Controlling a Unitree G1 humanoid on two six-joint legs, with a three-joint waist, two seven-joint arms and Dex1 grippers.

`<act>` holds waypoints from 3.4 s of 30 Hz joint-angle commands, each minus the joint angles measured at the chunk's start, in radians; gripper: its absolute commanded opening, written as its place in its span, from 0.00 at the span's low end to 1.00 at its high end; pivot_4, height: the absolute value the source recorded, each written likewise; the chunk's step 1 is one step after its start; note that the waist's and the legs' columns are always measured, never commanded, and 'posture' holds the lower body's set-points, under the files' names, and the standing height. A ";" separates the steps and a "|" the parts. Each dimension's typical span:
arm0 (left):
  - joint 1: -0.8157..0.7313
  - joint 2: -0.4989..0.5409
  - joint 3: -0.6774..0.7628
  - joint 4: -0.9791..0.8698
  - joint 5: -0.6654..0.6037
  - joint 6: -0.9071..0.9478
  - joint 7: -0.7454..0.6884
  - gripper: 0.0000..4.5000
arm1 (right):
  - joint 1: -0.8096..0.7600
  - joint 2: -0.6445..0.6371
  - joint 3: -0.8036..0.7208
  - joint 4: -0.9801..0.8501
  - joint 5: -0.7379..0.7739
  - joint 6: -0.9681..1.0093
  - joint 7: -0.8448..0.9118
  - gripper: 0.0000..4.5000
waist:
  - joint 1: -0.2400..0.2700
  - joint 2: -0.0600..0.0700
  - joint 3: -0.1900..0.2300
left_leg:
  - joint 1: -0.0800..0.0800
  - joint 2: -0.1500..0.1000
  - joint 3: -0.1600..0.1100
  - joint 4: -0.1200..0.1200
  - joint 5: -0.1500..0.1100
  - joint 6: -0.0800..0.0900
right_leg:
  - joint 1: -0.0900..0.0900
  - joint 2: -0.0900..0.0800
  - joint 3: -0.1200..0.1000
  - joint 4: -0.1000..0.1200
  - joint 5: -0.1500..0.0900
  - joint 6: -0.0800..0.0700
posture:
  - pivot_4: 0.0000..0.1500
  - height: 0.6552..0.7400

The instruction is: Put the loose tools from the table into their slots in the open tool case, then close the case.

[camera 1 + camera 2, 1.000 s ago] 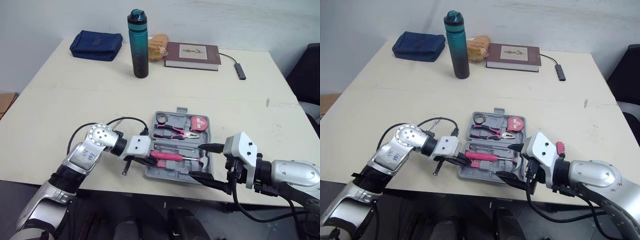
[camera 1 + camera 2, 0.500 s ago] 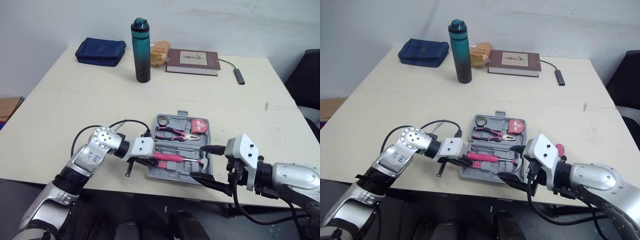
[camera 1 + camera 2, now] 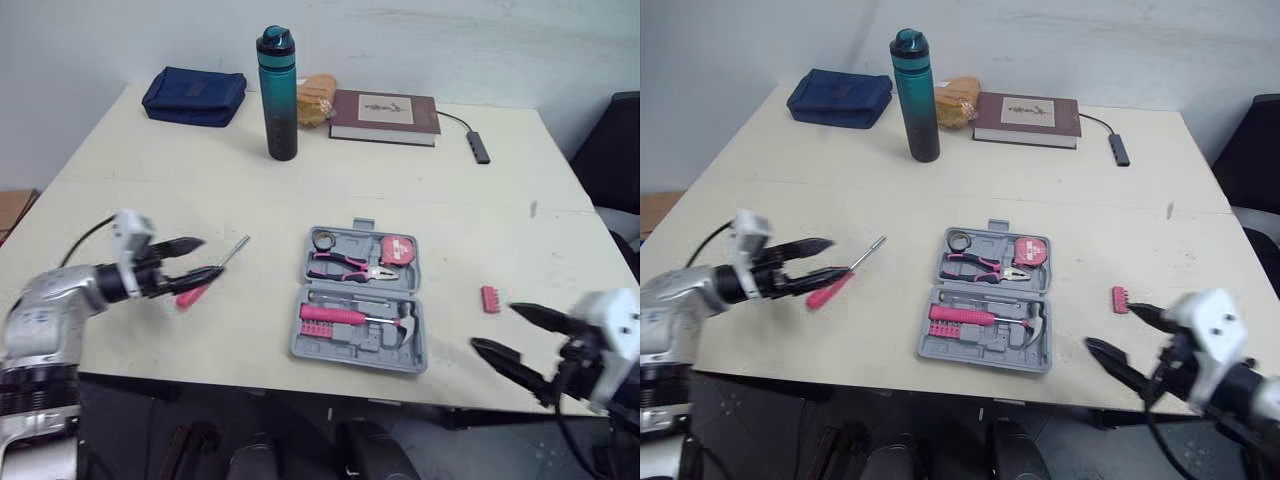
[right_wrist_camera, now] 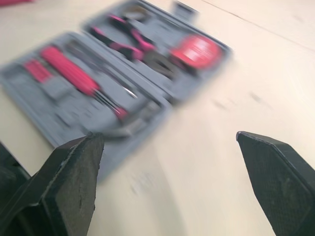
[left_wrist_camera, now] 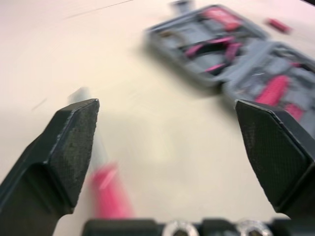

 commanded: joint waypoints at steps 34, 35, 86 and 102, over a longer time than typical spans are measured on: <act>-0.358 -0.163 -0.422 -0.505 -0.206 0.210 -0.039 0.99 | -0.322 0.370 0.466 -0.008 -0.313 0.093 -0.688 1.00 | -0.010 0.001 0.002 | 0.002 -0.002 0.001 -0.011 0.006 -0.009 | -0.003 0.002 0.000 0.001 -0.001 -0.006 | 1.00 0.97; -0.362 -0.173 -0.438 -0.512 -0.196 0.190 -0.046 0.99 | -0.341 0.388 0.483 0.012 -0.332 0.098 -0.715 1.00 | -0.012 0.002 0.001 | 0.002 -0.002 0.001 -0.010 0.006 -0.008 | -0.003 0.002 0.001 0.001 0.000 -0.006 | 1.00 0.97; -0.430 -0.269 -0.517 -0.319 -0.098 0.087 -0.138 1.00 | -0.476 0.445 0.582 0.238 -0.573 0.070 -0.680 0.16 | -0.024 0.005 0.003 | 0.002 -0.002 0.001 -0.011 0.009 -0.009 | -0.004 0.003 0.002 0.001 0.000 -0.004 | 1.00 0.97; -0.341 -0.148 -0.613 -0.291 0.049 -0.061 -0.279 1.00 | -0.651 -0.200 0.745 0.078 -0.153 0.136 0.176 0.16 | -0.024 0.002 0.011 | 0.000 -0.002 -0.001 -0.011 0.008 -0.006 | -0.003 0.003 0.002 -0.003 0.001 -0.001 | 1.00 0.97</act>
